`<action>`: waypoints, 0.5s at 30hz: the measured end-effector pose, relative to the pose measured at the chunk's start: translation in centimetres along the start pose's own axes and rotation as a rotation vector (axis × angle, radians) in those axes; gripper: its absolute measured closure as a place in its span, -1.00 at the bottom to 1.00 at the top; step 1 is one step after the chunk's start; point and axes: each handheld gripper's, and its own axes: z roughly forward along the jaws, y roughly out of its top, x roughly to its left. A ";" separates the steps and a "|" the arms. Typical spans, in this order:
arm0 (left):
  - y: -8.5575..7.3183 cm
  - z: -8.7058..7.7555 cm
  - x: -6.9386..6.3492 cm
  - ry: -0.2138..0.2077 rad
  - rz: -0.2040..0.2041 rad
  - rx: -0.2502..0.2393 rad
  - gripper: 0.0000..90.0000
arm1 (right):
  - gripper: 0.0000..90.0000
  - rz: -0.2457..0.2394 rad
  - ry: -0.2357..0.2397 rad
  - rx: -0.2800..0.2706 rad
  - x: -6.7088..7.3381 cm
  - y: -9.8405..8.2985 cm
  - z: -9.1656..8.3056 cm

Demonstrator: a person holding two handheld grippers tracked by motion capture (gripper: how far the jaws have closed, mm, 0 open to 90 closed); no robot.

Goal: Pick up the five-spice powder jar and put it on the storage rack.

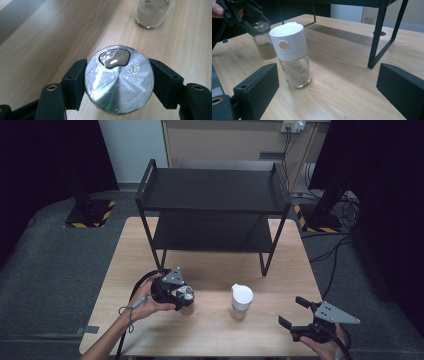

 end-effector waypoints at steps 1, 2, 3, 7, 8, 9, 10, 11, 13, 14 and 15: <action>0.1 0.0 0.0 0.000 0.003 0.003 -0.25 | -0.89 0.003 0.001 -0.002 0.0 0.0 0.0; 0.2 0.0 0.0 -0.002 0.003 0.007 -0.25 | -0.89 0.003 0.001 -0.002 0.0 0.0 0.0; 0.3 0.0 0.1 -0.004 0.002 0.009 -0.25 | -0.89 0.000 0.001 -0.003 0.0 0.0 0.0; 0.7 -0.5 0.1 -0.009 0.006 0.006 -0.25 | -0.90 0.002 0.000 -0.005 0.0 0.0 0.0; 0.9 -0.7 0.2 -0.013 0.005 0.002 -0.25 | -0.90 0.003 0.000 -0.006 0.0 -0.1 0.0; 1.1 -1.0 0.3 -0.017 0.004 0.001 -0.25 | -0.91 0.004 0.000 -0.006 0.0 -0.1 -0.1; 1.2 -1.2 0.3 -0.018 0.005 -0.007 -0.25 | -0.92 0.007 0.000 -0.009 0.0 -0.1 -0.1; 1.4 -1.5 0.2 -0.019 0.008 -0.010 -0.25 | -0.92 0.007 -0.001 -0.010 0.0 -0.1 -0.1; 2.0 -2.1 0.3 -0.028 0.011 -0.012 -0.25 | -0.93 0.008 -0.001 -0.012 0.0 -0.1 -0.1; 2.4 -2.5 0.3 -0.032 0.016 -0.012 -0.25 | -0.94 0.010 0.000 -0.014 0.0 -0.1 -0.1; 2.7 -2.9 0.3 -0.033 0.022 -0.017 -0.25 | -0.94 0.010 0.001 -0.016 0.0 -0.1 -0.1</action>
